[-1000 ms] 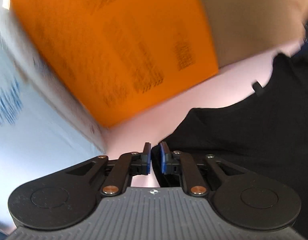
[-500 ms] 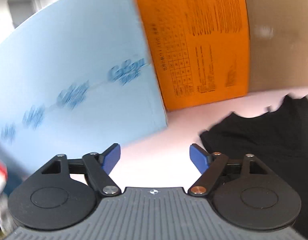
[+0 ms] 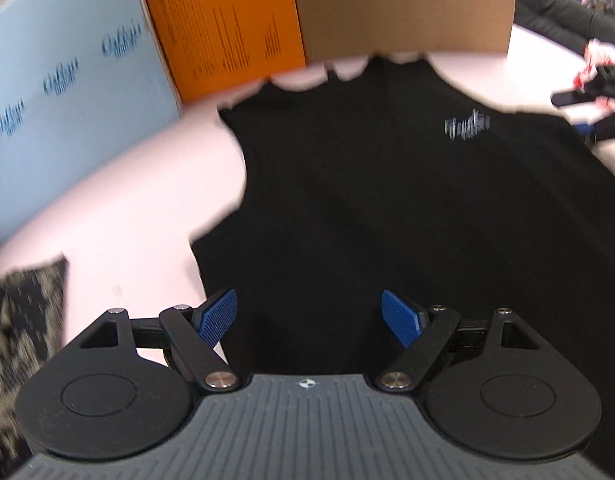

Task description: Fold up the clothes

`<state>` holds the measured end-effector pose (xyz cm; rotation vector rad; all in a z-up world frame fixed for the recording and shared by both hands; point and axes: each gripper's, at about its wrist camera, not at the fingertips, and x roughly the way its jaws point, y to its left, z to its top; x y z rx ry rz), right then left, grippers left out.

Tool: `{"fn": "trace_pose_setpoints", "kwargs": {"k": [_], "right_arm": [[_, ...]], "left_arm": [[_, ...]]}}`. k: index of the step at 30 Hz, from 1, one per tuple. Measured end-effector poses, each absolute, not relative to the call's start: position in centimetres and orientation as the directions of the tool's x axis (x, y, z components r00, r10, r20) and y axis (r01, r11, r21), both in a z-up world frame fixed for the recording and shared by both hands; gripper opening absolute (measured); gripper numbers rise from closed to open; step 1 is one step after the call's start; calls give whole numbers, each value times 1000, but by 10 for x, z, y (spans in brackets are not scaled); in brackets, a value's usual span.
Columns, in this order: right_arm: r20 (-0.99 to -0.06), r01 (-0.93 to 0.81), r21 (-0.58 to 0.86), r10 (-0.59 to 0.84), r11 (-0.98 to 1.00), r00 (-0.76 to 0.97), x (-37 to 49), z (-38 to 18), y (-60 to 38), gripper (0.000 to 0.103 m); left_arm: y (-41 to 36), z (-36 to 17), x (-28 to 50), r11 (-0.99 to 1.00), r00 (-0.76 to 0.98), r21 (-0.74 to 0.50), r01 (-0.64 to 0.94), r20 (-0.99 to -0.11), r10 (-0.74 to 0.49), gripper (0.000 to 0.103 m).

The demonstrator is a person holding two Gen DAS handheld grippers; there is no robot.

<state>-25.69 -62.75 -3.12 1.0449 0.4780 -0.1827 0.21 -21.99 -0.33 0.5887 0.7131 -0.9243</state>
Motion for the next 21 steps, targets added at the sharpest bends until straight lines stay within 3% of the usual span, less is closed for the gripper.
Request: {"fn": "trace_pose_setpoints", "kwargs": {"k": [1,2,3,7,11,15,17,19,21], "right_arm": [[-479,378,776,81,506,874,-248,-35,-624,34],[-499,382,754,88,534,862,-242,-38,-619,13],[-526,387,716,84,580,846,-238,-35,-614,8],[-590,459,515,-89,724,802,-232,-21,-597,7],[-659,526,337,-204,781,724,-222,-20,-587,5],[-639,581,173,-359,795,681,-221,-5,-564,13],[-598,541,166,-352,824,720,-222,6,-546,13],[-588,480,167,-303,861,750,-218,9,-525,22],[-600,409,219,-208,886,772,-216,5,-512,41]], "left_arm": [[-216,-4,-2,497,429,154,854,-748,-506,84],[-214,-4,-3,510,434,148,847,-746,-506,84],[-212,-4,-3,523,432,133,842,-747,-506,84],[-210,-9,1,563,423,88,822,-756,-500,89],[-219,-13,-2,547,466,158,822,-739,-487,98],[-221,-14,-3,540,493,200,818,-728,-477,100],[-223,-14,0,550,494,196,812,-732,-469,103],[-223,-15,1,555,495,194,809,-734,-464,103],[-223,-15,0,557,500,199,806,-732,-462,103]]}}
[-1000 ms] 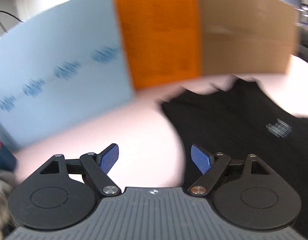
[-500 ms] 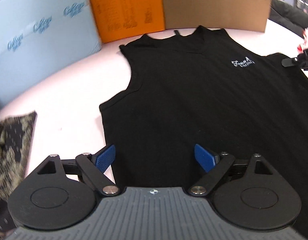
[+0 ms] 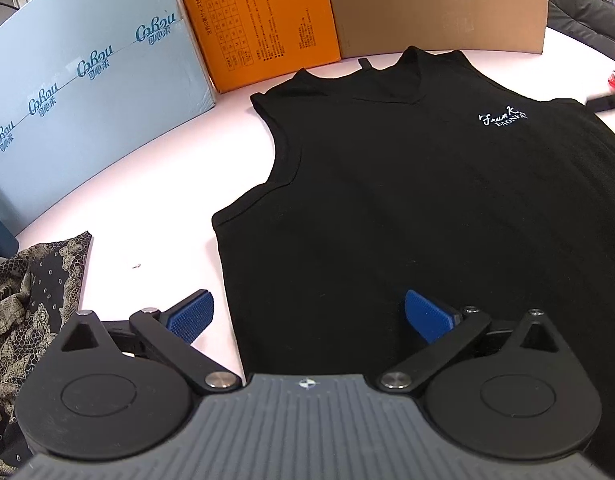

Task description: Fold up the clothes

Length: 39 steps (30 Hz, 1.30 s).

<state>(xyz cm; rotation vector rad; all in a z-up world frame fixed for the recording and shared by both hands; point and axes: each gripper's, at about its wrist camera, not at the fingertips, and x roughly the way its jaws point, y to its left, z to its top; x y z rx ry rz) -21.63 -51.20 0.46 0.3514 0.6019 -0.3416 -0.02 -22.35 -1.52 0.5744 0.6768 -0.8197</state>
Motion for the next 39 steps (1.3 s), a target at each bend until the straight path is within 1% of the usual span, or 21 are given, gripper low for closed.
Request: {"fn": "trace_pose_setpoints", "kwargs": {"k": [2,3,4,7,8,10,11,12,15,16,17,18,20,23,24,27,29,31,34,35,39], "right_arm": [[-641,400,288,-136,870,756,-214,-12,-509,41],[-670,425,298,-130,855,731,-211,-21,-511,39],[-666,453,292,-161,842,728,-216,-27,-513,35],[-664,631,231,-354,741,658,-232,-21,-513,38],[-648,649,223,-387,727,656,-237,-15,-508,41],[-612,574,254,-330,779,719,-243,-9,-493,52],[-604,524,266,-284,809,745,-245,-8,-484,70],[-622,481,257,-238,838,746,-244,-11,-475,78],[-707,365,205,-120,908,697,-247,-32,-454,79],[-704,324,149,-129,934,698,-253,-36,-447,79],[-704,281,93,-137,955,697,-258,-40,-439,85],[-717,236,36,-139,971,683,-262,-42,-432,86],[-718,177,-20,-138,984,682,-278,-42,-424,89],[-730,149,16,-90,989,677,-305,-44,-430,90],[-731,144,30,-77,989,678,-318,-43,-432,94],[-747,130,72,-33,989,664,-354,-42,-442,98],[-769,114,36,-45,993,638,-369,-34,-445,98],[-753,112,-13,-84,994,653,-386,-24,-447,98],[-704,123,-81,-144,989,696,-392,-10,-444,98],[-685,112,-86,-141,990,715,-391,-6,-443,98],[-660,19,-48,-46,999,750,-383,-1,-425,98]], "left_arm": [[-224,-16,-2,554,507,210,806,-727,-462,103],[-225,-16,-2,550,511,218,806,-725,-461,103],[-225,-16,-3,546,514,226,806,-724,-460,103],[-227,-16,-7,542,528,250,802,-721,-449,103],[-228,-16,-8,543,536,261,798,-718,-443,103],[-231,-15,-12,548,556,285,786,-714,-426,103],[-233,-15,-14,553,567,297,778,-711,-416,103],[-235,-15,-16,559,578,308,770,-709,-404,103],[-240,-13,-25,580,640,377,722,-681,-354,103],[-240,-11,-29,591,685,427,684,-653,-322,103],[-240,-10,-34,604,733,478,638,-618,-285,103],[-238,-7,-39,619,778,525,584,-579,-243,103],[-230,1,-49,654,831,572,496,-531,-166,103],[-210,18,-65,718,849,553,422,-520,-98,103],[-205,21,-71,730,852,553,402,-518,-77,103],[-189,29,-91,751,866,569,336,-499,-10,103],[-181,31,-106,767,872,565,305,-490,15,103],[-174,28,-120,783,867,551,289,-498,30,103],[-169,23,-135,812,841,514,276,-538,55,103],[-168,22,-139,828,829,487,277,-557,50,103],[-164,27,-147,883,773,357,304,-635,-9,103]]}}
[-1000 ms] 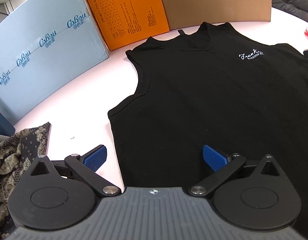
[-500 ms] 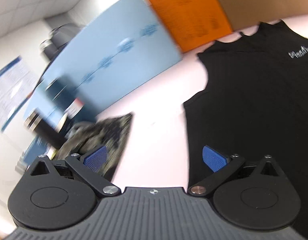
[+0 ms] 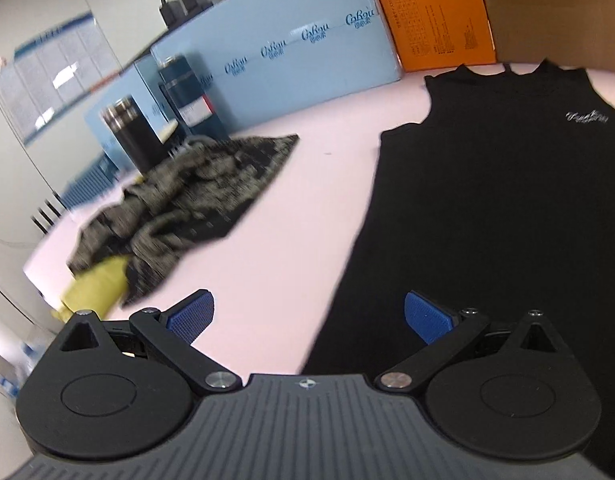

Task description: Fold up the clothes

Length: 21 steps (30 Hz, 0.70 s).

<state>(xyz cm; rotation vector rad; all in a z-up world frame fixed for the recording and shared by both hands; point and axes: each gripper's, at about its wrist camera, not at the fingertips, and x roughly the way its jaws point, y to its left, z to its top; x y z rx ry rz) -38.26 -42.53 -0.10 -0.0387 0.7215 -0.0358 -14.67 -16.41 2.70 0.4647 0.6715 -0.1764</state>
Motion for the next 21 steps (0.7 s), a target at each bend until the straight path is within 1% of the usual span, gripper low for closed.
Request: {"fn": "trace_pose_setpoints", "kwargs": {"k": [3,7,8,11,15,16,19,21], "right_arm": [[-689,-91,-43,36,995,724,-378,-7,-410,98],[-691,-253,101,251,962,678,-362,-17,-414,98],[-692,-260,145,286,955,663,-353,-20,-419,98],[-683,-206,227,306,952,663,-334,-29,-431,98],[-611,-148,355,349,923,711,-336,-36,-445,102],[-596,-152,396,380,905,707,-339,-36,-448,102],[-556,-214,541,537,813,634,-353,-32,-460,102],[-551,-251,583,603,773,577,-361,-27,-460,102]], "left_arm": [[-164,19,-143,884,716,323,338,-698,-19,103],[-166,4,-136,880,652,288,377,-758,-32,103],[-165,2,-135,886,640,273,375,-767,-34,103],[-161,-1,-134,908,617,227,351,-786,-41,103],[-161,-2,-136,911,612,223,346,-790,-39,103],[-162,-2,-137,907,617,233,351,-786,-37,103],[-165,-1,-138,900,623,251,356,-782,-28,103],[-166,-1,-137,900,624,254,355,-781,-25,103]]}}
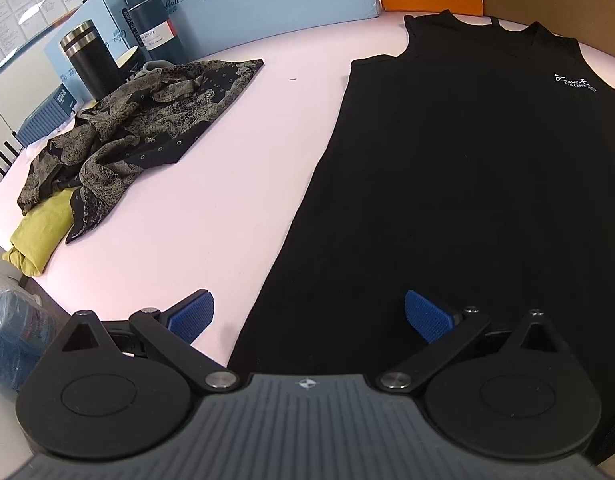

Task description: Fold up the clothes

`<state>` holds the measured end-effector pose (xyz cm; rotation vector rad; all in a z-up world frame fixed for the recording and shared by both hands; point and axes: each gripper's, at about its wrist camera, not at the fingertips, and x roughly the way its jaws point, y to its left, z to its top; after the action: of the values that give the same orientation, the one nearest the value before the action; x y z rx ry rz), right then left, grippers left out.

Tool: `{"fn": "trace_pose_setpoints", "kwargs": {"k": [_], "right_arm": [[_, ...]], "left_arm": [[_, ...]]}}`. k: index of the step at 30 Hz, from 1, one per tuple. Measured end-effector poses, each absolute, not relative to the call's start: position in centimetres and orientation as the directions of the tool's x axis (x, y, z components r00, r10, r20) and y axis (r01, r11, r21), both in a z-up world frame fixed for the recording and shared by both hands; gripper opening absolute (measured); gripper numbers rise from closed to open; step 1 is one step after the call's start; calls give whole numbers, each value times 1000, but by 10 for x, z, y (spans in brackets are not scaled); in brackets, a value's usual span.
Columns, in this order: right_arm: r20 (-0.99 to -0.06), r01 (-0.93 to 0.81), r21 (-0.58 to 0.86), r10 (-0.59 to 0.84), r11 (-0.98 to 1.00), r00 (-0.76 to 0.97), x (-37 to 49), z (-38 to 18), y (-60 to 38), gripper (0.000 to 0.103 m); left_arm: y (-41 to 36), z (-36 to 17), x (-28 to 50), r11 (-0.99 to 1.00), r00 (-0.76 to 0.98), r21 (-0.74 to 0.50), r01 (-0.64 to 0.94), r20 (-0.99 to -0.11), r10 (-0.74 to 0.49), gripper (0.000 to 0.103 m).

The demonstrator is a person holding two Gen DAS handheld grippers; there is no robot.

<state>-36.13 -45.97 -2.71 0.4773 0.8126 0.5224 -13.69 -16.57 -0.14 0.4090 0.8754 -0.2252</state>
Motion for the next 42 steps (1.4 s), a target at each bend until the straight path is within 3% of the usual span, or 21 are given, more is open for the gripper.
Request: {"fn": "trace_pose_setpoints", "kwargs": {"k": [8,13,18,21,23,26,29,36,37,38,39,40,41,42], "right_arm": [[-645,-380,590,698,713,310,-396,-6,-445,102],[-643,-372,521,640,768,420,-411,-3,-436,102],[-626,-324,533,622,781,470,-431,-21,-432,102],[-639,-283,545,610,789,468,-456,-33,-432,102],[-644,-234,535,571,812,509,-477,-41,-433,102],[-600,-109,561,494,820,629,-505,-49,-442,102],[-516,4,639,425,769,744,-524,-55,-452,102],[-394,125,799,354,588,848,-524,-84,-455,102],[-379,139,821,346,553,858,-523,-89,-455,102],[-374,160,839,336,520,865,-522,-93,-455,100],[-372,182,854,327,488,869,-521,-97,-456,88],[-382,207,862,324,463,865,-521,-100,-457,76],[-392,229,867,324,442,861,-521,-102,-458,42],[-398,231,866,330,444,856,-521,-100,-458,6]], "left_arm": [[-165,-2,-136,897,633,263,356,-773,-25,103],[-162,-2,-137,896,638,259,360,-770,-34,103],[-119,13,-149,924,708,229,307,-704,-60,103],[-68,12,-149,974,685,153,168,-729,-4,103],[-28,11,-153,997,644,22,71,-765,-29,103],[13,4,-164,983,590,-180,-21,-797,-134,103],[20,0,-172,961,580,-275,-14,-786,-216,103],[-39,4,-165,947,553,-264,183,-769,-321,103],[-46,4,-163,949,559,-250,192,-766,-315,98],[-51,5,-162,953,571,-230,196,-763,-302,88],[-57,6,-161,959,578,-200,202,-766,-282,60],[-61,8,-160,962,586,-175,211,-765,-268,53],[-63,12,-161,962,600,-160,221,-756,-263,48],[-64,15,-161,962,613,-142,233,-746,-258,30]]}}
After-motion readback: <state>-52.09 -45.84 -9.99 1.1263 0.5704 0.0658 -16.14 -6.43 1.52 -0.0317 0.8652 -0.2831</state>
